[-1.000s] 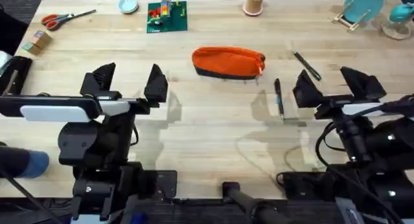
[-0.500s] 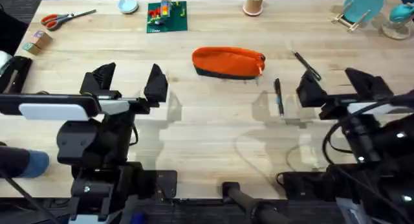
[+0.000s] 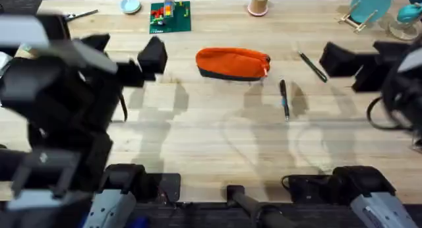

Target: Unzip the bag, pick up the pens from the table one at a time and place them inside, then zip the bag closed.

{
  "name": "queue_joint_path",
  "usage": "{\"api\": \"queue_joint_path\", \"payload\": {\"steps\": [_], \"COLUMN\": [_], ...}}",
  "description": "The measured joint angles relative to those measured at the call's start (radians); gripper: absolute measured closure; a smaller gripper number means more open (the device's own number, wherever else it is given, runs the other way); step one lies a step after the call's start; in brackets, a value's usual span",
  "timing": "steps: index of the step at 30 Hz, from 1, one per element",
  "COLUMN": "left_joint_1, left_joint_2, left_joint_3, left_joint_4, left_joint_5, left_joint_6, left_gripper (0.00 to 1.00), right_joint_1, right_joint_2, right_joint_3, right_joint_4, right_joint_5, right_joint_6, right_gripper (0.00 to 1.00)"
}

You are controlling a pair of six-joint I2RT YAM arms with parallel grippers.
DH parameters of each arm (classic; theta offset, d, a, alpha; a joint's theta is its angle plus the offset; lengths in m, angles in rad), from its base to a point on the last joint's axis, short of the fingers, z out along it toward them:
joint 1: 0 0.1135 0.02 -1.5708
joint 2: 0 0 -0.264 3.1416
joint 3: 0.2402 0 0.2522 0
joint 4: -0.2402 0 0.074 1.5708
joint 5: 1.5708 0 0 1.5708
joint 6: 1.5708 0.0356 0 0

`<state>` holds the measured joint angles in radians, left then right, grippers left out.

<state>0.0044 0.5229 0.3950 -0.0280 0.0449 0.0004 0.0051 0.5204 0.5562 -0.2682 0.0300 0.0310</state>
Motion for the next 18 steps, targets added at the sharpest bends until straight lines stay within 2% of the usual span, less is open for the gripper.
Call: {"api": "queue_joint_path", "payload": {"steps": [5,11,18], "left_joint_1": [0.000,0.000,0.000], "left_joint_2": [0.201,0.431,0.631], "left_joint_3": [0.174,0.367,0.532], "left_joint_4": [-0.076,-0.213,-0.341], "left_joint_5": [0.074,0.243,0.426], "left_joint_6": [0.012,0.113,0.266], "left_gripper": [0.008,0.007,0.008], "right_joint_1": [0.000,0.000,0.000], "right_joint_2": [0.204,0.400,0.489], "right_joint_3": [0.203,0.405,0.482], "right_joint_4": [-0.104,-0.206,-0.256], "right_joint_5": [-0.054,-0.140,-0.205], "right_joint_6": [0.008,0.021,0.076], "right_gripper": [0.005,0.005,0.005]}}
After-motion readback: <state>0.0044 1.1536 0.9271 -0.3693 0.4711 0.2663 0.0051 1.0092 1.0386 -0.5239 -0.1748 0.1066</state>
